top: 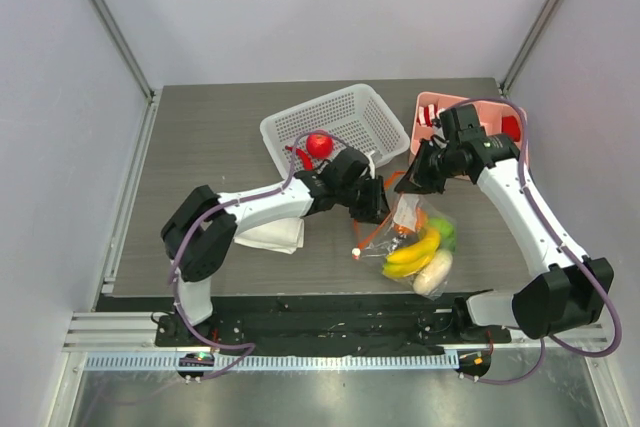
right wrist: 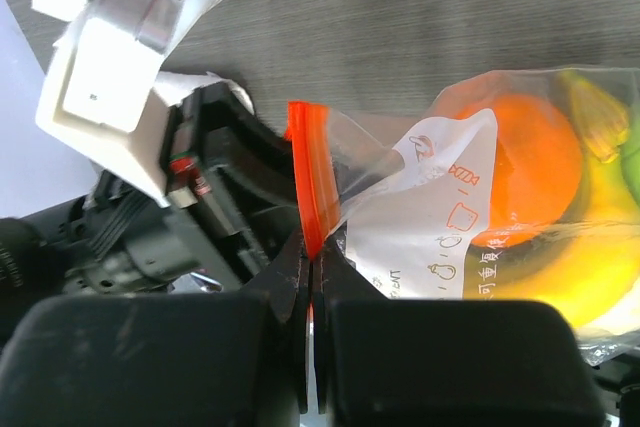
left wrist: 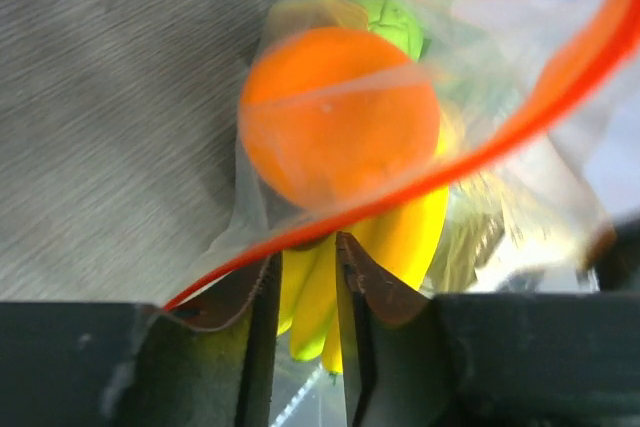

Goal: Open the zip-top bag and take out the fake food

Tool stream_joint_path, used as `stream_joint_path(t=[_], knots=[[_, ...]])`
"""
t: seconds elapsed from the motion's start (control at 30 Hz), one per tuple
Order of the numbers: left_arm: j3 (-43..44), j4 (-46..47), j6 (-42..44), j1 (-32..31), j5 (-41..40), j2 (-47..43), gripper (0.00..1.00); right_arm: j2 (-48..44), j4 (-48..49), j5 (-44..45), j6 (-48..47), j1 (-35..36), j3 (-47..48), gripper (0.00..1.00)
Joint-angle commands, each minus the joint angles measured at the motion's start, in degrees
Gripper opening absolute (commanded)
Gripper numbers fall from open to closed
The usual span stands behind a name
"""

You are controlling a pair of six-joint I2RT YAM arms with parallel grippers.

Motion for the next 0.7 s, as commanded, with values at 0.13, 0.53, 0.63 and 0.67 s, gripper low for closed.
stream_joint_path(t=[0.13,0.53,0.63,0.67], knots=[[2.6,5.2,-0.3,-2.4,-1.1,2.4,0.63,-3.1,3.9,-3.2,4.2,1.8,-1.5,0.01],[-6.0,34.3,-9.7,-2.0,3.9,5.7,0.78,-4.1,7.7,-3.3,5.6,2.7,-8.1,0.01],[-10.1,46.3,-14.1,-1.9,4.7,5.6,0.68,-4.1,7.7,-3.9,6.5,2.7,-7.5,0.01],[-10.5,47.6,-14.7,-1.9,4.9,5.9,0.69,-4.1,7.0,-4.1,6.7,2.8,-7.0,0.01]])
